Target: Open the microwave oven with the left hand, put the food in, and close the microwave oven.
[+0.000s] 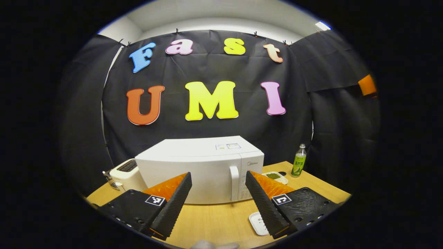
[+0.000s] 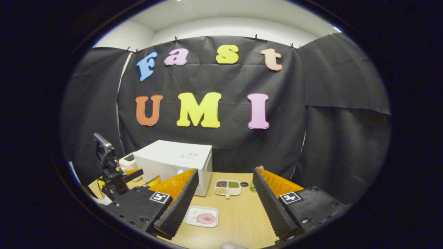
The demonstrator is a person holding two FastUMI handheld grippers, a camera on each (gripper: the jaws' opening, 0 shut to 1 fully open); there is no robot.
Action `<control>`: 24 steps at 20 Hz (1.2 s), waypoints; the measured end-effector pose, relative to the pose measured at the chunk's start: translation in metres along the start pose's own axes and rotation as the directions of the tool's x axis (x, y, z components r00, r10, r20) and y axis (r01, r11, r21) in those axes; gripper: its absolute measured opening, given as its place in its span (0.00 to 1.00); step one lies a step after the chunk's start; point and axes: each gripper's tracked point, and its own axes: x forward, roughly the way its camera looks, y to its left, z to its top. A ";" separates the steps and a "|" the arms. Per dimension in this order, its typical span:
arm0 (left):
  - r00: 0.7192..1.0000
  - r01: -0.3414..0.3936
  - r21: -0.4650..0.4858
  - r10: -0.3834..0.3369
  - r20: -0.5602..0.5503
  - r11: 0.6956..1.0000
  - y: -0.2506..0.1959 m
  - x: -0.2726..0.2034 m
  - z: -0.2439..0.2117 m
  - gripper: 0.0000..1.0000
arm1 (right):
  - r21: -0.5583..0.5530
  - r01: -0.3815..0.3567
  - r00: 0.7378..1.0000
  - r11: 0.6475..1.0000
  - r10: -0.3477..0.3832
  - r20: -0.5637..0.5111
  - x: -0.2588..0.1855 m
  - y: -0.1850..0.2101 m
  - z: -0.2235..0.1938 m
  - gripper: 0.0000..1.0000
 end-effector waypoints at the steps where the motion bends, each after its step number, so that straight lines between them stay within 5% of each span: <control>1: 1.000 0.002 -0.002 -0.002 -0.022 1.000 -0.007 0.015 -0.011 0.96 | -0.002 0.004 1.000 1.000 -0.004 -0.009 0.001 -0.004 -0.002 0.94; 2: 0.999 0.002 -0.004 -0.002 -0.038 1.000 -0.014 0.031 -0.022 0.96 | -0.002 0.004 1.000 1.000 -0.004 -0.016 0.001 -0.006 -0.004 1.00; 6: 0.998 -0.022 0.015 0.023 -0.055 1.000 -0.023 0.089 -0.057 0.95 | -0.004 0.022 0.998 1.000 -0.022 -0.062 0.006 -0.022 -0.017 1.00; 10: 0.996 -0.007 -0.003 0.006 -0.084 1.000 -0.025 0.118 -0.073 0.83 | 0.009 0.031 0.994 0.999 -0.029 -0.101 0.010 -0.032 -0.030 1.00; 12: 0.997 -0.019 -0.014 0.018 -0.075 1.000 -0.018 0.122 -0.070 0.63 | 0.021 0.040 0.992 0.999 -0.038 -0.118 0.012 -0.036 -0.036 1.00; 17: 0.996 0.030 -0.075 -0.036 -0.078 0.997 -0.031 0.127 -0.067 0.51 | 0.012 0.029 0.988 0.999 -0.027 -0.150 0.020 -0.035 -0.042 1.00; 18: 0.997 0.019 -0.062 -0.024 -0.075 0.998 -0.032 0.125 -0.065 0.27 | 0.000 0.020 0.988 1.000 -0.020 -0.151 0.022 -0.033 -0.041 1.00; 20: 0.997 -0.001 -0.052 -0.003 -0.071 0.999 -0.030 0.126 -0.066 0.22 | -0.026 -0.003 0.989 1.000 -0.001 -0.147 0.025 -0.027 -0.036 0.94; 24: 0.996 0.015 -0.091 -0.023 -0.088 0.996 -0.030 0.125 -0.067 0.13 | -0.033 -0.053 0.989 0.998 0.048 -0.139 0.030 -0.014 -0.032 1.00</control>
